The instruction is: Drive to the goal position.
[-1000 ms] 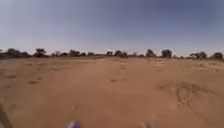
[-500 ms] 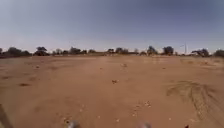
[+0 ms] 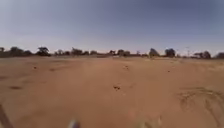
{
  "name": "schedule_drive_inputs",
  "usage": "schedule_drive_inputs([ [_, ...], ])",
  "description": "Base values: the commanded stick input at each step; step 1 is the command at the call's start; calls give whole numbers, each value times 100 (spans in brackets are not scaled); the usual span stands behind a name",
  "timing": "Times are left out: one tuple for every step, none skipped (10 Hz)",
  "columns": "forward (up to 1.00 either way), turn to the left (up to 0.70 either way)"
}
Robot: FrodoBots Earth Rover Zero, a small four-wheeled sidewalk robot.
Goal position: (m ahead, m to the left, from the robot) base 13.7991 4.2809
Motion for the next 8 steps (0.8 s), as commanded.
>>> schedule_drive_inputs([
  [70, 0],
  [70, 0],
  [70, 0],
  [70, 0],
  [70, 0],
  [70, 0],
  [70, 0],
  [70, 0],
])
